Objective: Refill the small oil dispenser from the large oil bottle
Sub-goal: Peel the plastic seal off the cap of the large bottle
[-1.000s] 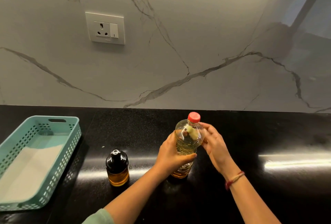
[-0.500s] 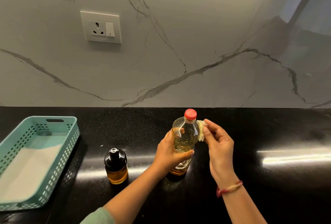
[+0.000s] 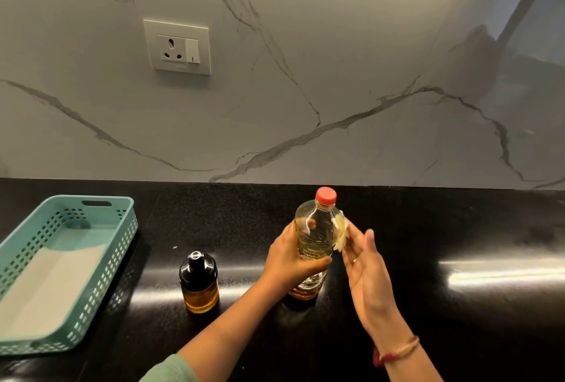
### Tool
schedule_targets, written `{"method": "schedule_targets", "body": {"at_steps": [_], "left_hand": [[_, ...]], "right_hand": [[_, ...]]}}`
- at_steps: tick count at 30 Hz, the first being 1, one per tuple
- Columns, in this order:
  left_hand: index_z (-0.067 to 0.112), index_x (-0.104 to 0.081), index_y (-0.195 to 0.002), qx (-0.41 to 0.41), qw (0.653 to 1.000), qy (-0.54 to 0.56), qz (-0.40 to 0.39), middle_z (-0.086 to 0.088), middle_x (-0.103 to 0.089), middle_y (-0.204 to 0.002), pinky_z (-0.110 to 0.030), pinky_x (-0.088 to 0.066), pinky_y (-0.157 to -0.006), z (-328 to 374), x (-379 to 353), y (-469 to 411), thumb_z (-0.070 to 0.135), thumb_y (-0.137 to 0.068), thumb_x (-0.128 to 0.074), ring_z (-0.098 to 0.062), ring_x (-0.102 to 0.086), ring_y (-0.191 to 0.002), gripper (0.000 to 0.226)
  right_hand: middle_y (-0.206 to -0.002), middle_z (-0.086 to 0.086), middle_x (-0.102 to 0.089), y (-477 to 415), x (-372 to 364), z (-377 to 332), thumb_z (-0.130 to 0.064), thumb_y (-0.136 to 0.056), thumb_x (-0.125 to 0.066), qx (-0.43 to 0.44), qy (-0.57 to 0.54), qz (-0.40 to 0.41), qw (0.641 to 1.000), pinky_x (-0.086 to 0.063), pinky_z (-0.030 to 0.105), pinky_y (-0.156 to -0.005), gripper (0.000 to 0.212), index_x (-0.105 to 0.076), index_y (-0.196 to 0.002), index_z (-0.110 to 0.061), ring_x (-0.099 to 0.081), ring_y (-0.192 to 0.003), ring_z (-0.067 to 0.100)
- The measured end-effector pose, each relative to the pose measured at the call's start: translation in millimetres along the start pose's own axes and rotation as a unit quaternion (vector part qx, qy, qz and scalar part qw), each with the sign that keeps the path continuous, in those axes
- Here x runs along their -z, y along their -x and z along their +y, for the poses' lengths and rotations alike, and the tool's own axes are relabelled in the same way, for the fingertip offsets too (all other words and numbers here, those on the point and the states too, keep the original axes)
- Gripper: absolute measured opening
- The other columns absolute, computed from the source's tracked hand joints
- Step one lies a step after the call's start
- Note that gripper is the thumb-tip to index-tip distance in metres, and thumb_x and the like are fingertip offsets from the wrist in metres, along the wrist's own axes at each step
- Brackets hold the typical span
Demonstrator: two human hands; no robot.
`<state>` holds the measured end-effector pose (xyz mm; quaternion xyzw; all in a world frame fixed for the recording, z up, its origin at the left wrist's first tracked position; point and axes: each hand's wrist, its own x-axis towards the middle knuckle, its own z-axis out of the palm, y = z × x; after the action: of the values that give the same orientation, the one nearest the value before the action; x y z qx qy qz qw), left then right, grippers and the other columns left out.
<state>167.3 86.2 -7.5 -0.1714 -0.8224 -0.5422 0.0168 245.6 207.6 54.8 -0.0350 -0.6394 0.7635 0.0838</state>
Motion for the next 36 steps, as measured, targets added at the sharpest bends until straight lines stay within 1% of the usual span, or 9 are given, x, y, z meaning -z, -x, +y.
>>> {"method": "schedule_targets", "body": {"at_steps": [2,5,11,15,21,27,30,33,36], "left_hand": [[0.029,-0.052,-0.124,0.0,1.0,-0.006,0.001,0.018,-0.055,-0.112,-0.024,-0.048,-0.091,0,-1,0,0.039,-0.064,-0.085,-0.004,-0.056,-0.106,0.069],[0.03,-0.052,-0.124,-0.001,1.0,-0.011,-0.002,0.016,-0.057,-0.114,-0.028,-0.049,-0.092,-1,-1,-1,0.04,-0.064,-0.085,-0.005,-0.057,-0.107,0.069],[0.033,-0.051,-0.123,-0.001,1.0,-0.007,-0.006,0.013,-0.06,-0.114,-0.031,-0.051,-0.092,-1,0,-1,0.042,-0.063,-0.085,-0.006,-0.058,-0.105,0.069],[0.035,-0.05,-0.124,-0.003,1.0,0.0,-0.023,0.011,-0.061,-0.116,-0.036,-0.052,-0.094,-1,1,-2,0.048,-0.059,-0.082,-0.006,-0.059,-0.107,0.073],[0.035,-0.038,-0.129,0.005,1.0,0.004,-0.019,0.013,-0.06,-0.117,-0.039,-0.052,-0.094,6,3,-2,0.048,-0.056,-0.084,-0.009,-0.061,-0.107,0.088],[0.052,0.014,-0.145,-0.012,0.999,0.014,-0.034,0.005,-0.047,-0.143,-0.04,-0.045,-0.104,9,7,0,0.038,-0.059,-0.087,-0.018,-0.055,-0.123,0.133],[0.059,0.003,-0.141,-0.028,0.999,0.002,-0.029,0.008,-0.053,-0.136,-0.039,-0.05,-0.099,11,8,2,0.037,-0.061,-0.087,-0.015,-0.059,-0.116,0.122],[0.065,-0.008,-0.133,-0.028,0.999,0.016,-0.022,0.01,-0.058,-0.125,-0.04,-0.053,-0.095,10,7,4,0.04,-0.061,-0.084,-0.012,-0.061,-0.109,0.108],[0.068,-0.009,-0.129,-0.032,0.999,0.024,-0.02,0.011,-0.057,-0.126,-0.037,-0.052,-0.095,7,7,3,0.039,-0.061,-0.084,-0.011,-0.06,-0.109,0.105]], "right_hand": [[-0.128,-0.028,-0.056,15,-4,7,-0.084,-0.071,-0.042,0.005,0.03,-0.016,0.999,-0.04,0.008,-0.091,0.069,-0.051,-0.124,-0.041,-0.047,-0.123,-0.01],[-0.125,-0.033,-0.056,12,-4,10,-0.093,-0.059,-0.041,0.009,0.046,-0.021,0.999,-0.038,0.008,-0.092,0.081,-0.048,-0.124,-0.046,-0.046,-0.121,-0.013],[-0.124,0.004,-0.065,-46,9,-2,-0.093,-0.06,-0.037,-0.006,0.045,-0.081,0.996,-0.049,0.026,-0.092,0.106,-0.054,-0.129,-0.016,-0.059,-0.119,0.018],[-0.128,0.016,-0.061,-75,10,-9,-0.094,-0.056,-0.04,-0.072,0.022,-0.163,0.984,-0.047,0.042,-0.1,0.117,-0.054,-0.129,-0.003,-0.057,-0.121,0.029],[-0.121,0.023,-0.063,-100,13,-6,-0.091,-0.052,-0.051,-0.125,-0.043,-0.228,0.965,-0.051,0.043,-0.093,0.11,-0.066,-0.113,0.0,-0.06,-0.114,0.035],[-0.123,0.024,-0.062,-106,15,-2,-0.091,-0.055,-0.047,-0.116,-0.007,-0.236,0.965,-0.05,0.043,-0.097,0.115,-0.061,-0.118,0.004,-0.058,-0.116,0.036],[-0.116,0.019,-0.066,-106,18,-5,-0.09,-0.057,-0.048,-0.116,0.019,-0.225,0.967,-0.052,0.039,-0.092,0.107,-0.066,-0.112,-0.001,-0.062,-0.111,0.031],[-0.121,0.014,-0.066,-103,25,-12,-0.09,-0.061,-0.043,-0.104,0.079,-0.196,0.972,-0.046,0.042,-0.1,0.103,-0.062,-0.122,-0.01,-0.061,-0.115,0.027],[-0.123,0.0,-0.065,-94,30,-25,-0.088,-0.068,-0.033,-0.025,0.19,-0.141,0.971,-0.042,0.039,-0.106,0.087,-0.058,-0.125,-0.027,-0.06,-0.116,0.016]]}}
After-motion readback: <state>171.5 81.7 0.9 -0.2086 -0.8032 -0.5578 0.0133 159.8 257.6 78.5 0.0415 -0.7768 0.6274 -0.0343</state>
